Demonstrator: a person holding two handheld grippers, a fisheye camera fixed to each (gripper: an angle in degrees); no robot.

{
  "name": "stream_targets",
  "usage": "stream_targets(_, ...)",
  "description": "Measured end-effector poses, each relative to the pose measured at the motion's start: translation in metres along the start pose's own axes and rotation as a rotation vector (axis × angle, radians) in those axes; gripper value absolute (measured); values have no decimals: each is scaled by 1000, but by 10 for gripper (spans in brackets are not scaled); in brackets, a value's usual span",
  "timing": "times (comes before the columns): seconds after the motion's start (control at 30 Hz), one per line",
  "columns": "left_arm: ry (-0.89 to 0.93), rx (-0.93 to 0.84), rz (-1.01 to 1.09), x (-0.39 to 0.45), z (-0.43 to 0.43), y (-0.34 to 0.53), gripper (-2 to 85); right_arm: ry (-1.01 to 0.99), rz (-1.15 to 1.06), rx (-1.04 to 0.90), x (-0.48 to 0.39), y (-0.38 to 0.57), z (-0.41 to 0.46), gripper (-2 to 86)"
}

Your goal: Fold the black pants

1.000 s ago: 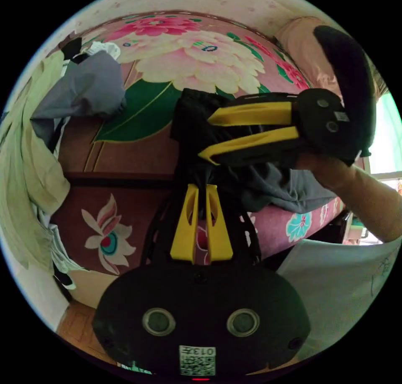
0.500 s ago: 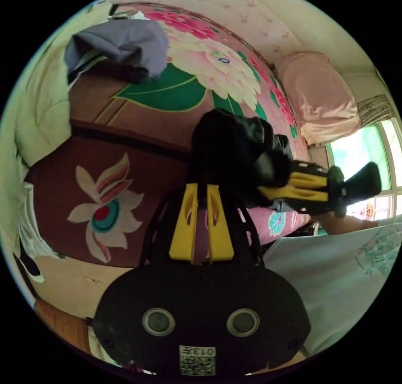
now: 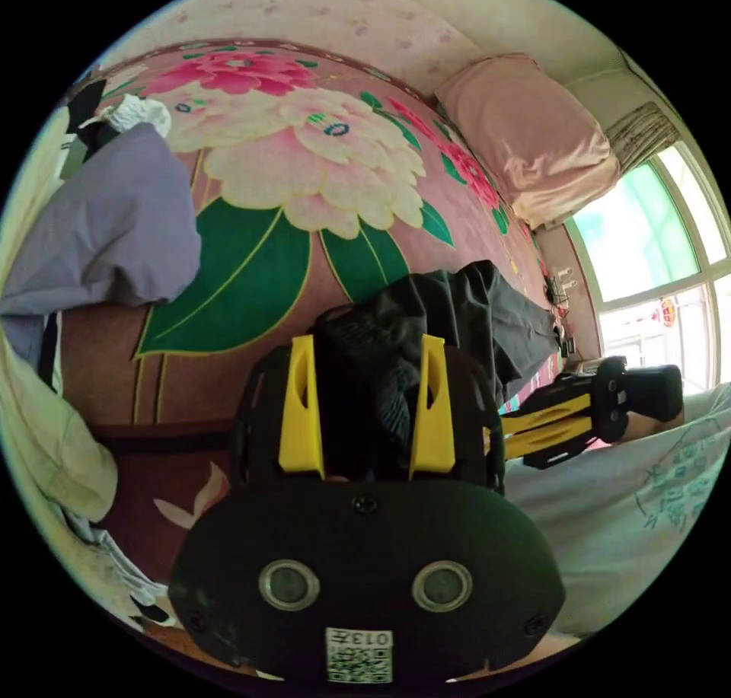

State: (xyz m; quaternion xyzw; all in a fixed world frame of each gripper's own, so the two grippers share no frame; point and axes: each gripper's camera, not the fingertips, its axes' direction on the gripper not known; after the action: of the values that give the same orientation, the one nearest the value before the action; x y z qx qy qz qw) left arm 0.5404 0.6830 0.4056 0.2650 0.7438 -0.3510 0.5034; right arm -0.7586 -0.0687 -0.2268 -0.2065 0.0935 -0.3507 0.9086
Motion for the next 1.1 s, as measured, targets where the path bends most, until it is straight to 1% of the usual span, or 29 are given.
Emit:
stream_targets(0.03, -12, -54, 4, -3, 13, -2, 180, 40, 59, 24, 0, 14, -18, 45)
stream_targets(0.07, -26, -73, 12, -3, 19, -2, 175, 60, 86, 26, 1, 22, -25, 50)
stream_targets(0.1, -81, -65, 29, 0, 22, 0, 163, 101, 140, 7, 1, 42, -36, 60)
stream_targets(0.17, -156, -94, 77, 8, 29, 1, 138, 161, 219, -44, 1, 78, -46, 72)
stream_targets(0.2, -217, -120, 119, 15, 33, 2, 110, 191, 250, -88, -1, 103, -49, 76)
stream_targets(0.23, -231, -145, 166, 21, 34, 2, 88, 219, 264, -153, -5, 126, -47, 80)
stream_targets(0.27, -228, -155, 169, 22, 33, 2, 80, 230, 262, -188, -8, 137, -45, 81)
stream_targets(0.33, -258, -109, 212, 28, 19, 7, 67, 284, 256, -287, -19, 167, -40, 87)
stream_targets(0.4, -292, -92, 226, 26, 8, 11, 66, 297, 255, -285, -26, 177, -40, 90)
stream_targets(0.57, -348, -147, 239, 1, 5, 17, 69, 299, 179, -304, -42, 170, -8, 93)
stream_targets(0.6, -343, -148, 242, -4, 9, 17, 71, 284, 157, -303, -46, 165, 2, 90)
stream_targets(0.7, -245, -181, 180, -14, 28, 22, 81, 300, 122, -348, -54, 161, 33, 69)
stream_targets(0.73, -244, -162, 163, -14, 29, 27, 82, 296, 115, -373, -56, 164, 46, 49)
stream_targets(0.8, -230, -100, 114, -16, 23, 37, 85, 268, 141, -351, -60, 169, 50, 30)
stream_targets(0.87, -247, -32, 52, -18, 11, 50, 86, 297, 166, -329, -66, 172, 45, 19)
stream_targets(0.93, -361, 103, 23, -7, -10, 70, 80, 348, 194, -277, -81, 178, 39, 12)
stream_targets(0.97, -389, 143, 18, -2, -14, 76, 81, 354, 199, -271, -85, 179, 40, 11)
stream_targets(1.0, -422, 210, 31, 9, -20, 85, 82, 355, 203, -267, -94, 181, 46, 9)
stream_targets(1.03, -424, 239, 88, 24, -16, 90, 81, 358, 205, -278, -102, 183, 59, 8)
stream_targets(1.07, -415, 232, 124, 32, -10, 91, 81, 357, 205, -290, -106, 184, 68, 8)
stream_targets(1.1, -387, 181, 192, 48, 10, 90, 80, 353, 203, -316, -114, 188, 87, 8)
